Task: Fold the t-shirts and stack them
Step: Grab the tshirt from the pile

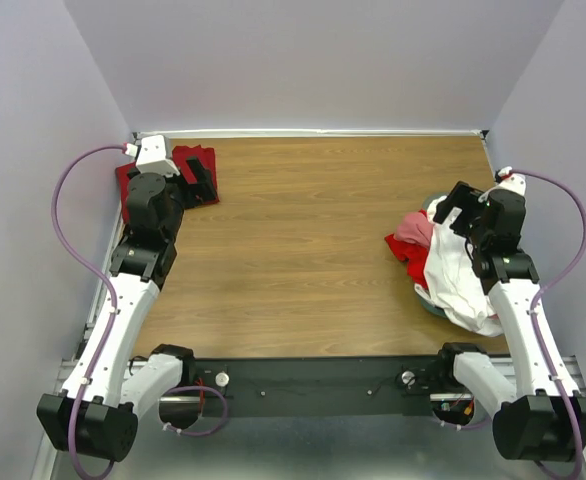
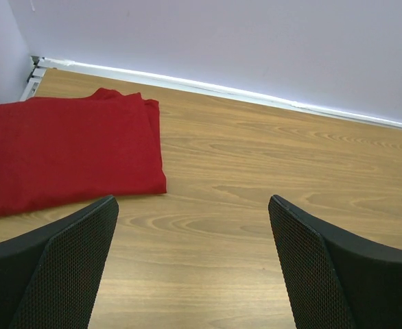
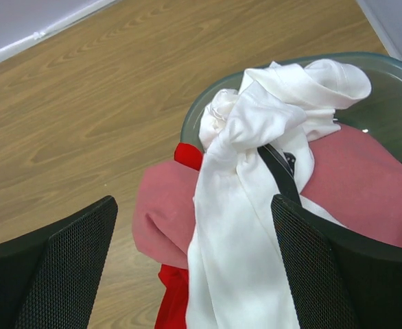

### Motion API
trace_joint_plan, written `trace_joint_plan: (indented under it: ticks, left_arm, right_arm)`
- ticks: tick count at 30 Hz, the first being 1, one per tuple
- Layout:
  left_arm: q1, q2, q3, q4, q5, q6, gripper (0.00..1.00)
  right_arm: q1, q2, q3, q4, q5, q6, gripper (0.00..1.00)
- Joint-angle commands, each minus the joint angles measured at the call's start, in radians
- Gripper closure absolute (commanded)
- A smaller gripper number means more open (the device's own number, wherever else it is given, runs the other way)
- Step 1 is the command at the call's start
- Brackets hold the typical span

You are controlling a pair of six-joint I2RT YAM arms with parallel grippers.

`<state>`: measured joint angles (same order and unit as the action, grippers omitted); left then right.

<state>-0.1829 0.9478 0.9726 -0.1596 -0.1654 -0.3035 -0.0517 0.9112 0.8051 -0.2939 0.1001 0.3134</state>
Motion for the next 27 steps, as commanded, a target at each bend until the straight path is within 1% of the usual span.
trace_joint_plan:
  ticks: [1,8,12,21,22,23,25,26,27]
  left_arm:
    - [0.0,0.006,0.005,0.008,-0.034,0.014,0.02]
    - [0.0,0.006,-0.021,0.015,-0.003,0.014,0.02]
    - [0.0,0.002,-0.035,0.029,0.004,0.014,0.02]
    - [0.0,0.025,-0.037,0.028,0.017,0.02,0.02]
    - [0.002,0.025,-0.035,0.029,0.017,0.018,0.02]
    - [0.0,0.025,-0.035,0.029,0.015,0.018,0.02]
    - [0.0,0.028,-0.035,0.029,0.012,0.012,0.02]
    - [0.0,0.028,-0.034,0.028,0.01,0.014,0.02]
    - [0.0,0.031,-0.032,0.026,0.01,0.014,0.02]
  right_arm:
    - [-0.002,0.025,0.031,-0.065,0.038,0.018,0.0]
    - [-0.002,0.075,0.037,-0.123,0.081,0.069,0.0]
    - [0.0,0.092,0.028,-0.14,0.081,0.098,0.0]
    - [-0.002,0.202,0.009,-0.182,0.092,0.136,0.01]
    - [-0.002,0.221,0.009,-0.185,0.093,0.139,0.05]
    - [-0.002,0.227,0.011,-0.186,0.095,0.138,0.14]
    - [-0.002,0.233,0.022,-0.2,0.089,0.138,0.37]
    - [-0.002,0.232,0.049,-0.206,0.089,0.141,0.75]
    - [-0.002,0.218,0.066,-0.215,0.098,0.142,0.91]
